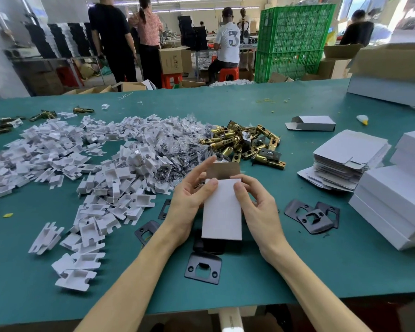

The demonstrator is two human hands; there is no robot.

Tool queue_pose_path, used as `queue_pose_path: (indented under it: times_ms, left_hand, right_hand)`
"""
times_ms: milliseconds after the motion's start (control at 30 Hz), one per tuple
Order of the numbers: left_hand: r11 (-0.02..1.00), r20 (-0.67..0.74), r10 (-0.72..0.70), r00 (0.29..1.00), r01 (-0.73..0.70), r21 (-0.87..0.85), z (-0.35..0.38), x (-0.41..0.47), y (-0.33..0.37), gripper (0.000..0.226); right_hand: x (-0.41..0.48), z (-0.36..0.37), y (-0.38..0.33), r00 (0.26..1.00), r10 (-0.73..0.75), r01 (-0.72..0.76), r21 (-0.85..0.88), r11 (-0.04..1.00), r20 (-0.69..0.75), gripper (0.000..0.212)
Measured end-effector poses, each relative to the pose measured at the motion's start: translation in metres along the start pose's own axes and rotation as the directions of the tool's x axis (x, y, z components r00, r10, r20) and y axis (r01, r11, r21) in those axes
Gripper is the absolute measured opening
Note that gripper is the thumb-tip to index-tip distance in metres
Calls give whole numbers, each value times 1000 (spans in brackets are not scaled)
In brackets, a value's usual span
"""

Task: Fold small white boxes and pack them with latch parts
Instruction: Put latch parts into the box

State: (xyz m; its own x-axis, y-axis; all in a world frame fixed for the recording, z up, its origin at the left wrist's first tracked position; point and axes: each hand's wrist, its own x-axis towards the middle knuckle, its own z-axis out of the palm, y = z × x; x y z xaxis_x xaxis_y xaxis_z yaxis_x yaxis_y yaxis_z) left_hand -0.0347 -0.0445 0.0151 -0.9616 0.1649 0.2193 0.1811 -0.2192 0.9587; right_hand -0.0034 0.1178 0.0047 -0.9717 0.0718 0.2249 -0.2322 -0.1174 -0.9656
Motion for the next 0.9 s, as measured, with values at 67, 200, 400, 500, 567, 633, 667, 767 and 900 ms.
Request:
queue_pose_path:
  times_ms: [67, 200, 400, 500, 567, 633, 667, 767, 900]
  left_hand:
    - [1000, -38, -2, 999, 2, -8, -1, 0, -1, 53]
    - [999, -125, -28, 992, 30, 12, 0, -1, 0, 27]
    - [1000, -373, -24, 928, 24, -3, -5, 3, 2, 23]
    - [998, -507, -39, 861, 7, -64, -12, 8, 4, 17]
    - [996, -507, -47, 861, 3, -88, -13, 9, 5, 14]
    - [992, -456, -59, 888, 3, -122, -13, 9, 6, 23]
    - [992, -428, -62, 902, 7, -127, -12, 8, 6, 30]
    - [996, -365, -69, 928, 44, -75, -10, 6, 3, 35]
    - [993, -251, -113, 961, 98, -73, -8, 4, 2, 32]
  right_hand:
    - [-1, -1, 0, 999, 23, -22, -15, 1000, 49, 26]
    - [-2, 0, -2, 995, 13, -7, -64, 998, 94, 44]
    - [-1, -1, 0, 987, 87, -61, -181, 982, 135, 72]
    - [-2, 4, 2, 972, 76, 10, -364, 932, 222, 52]
    - [-1, 3, 3, 980, 56, -3, -265, 964, 192, 46]
    - [0, -2, 3, 993, 30, -15, -131, 991, 115, 42]
    - [1, -4, 3, 997, 27, -21, -86, 996, 71, 39]
    - [2, -6, 6, 998, 49, -48, 11, 999, -43, 32]
    - [2, -6, 8, 989, 31, -36, -31, 999, -147, 32]
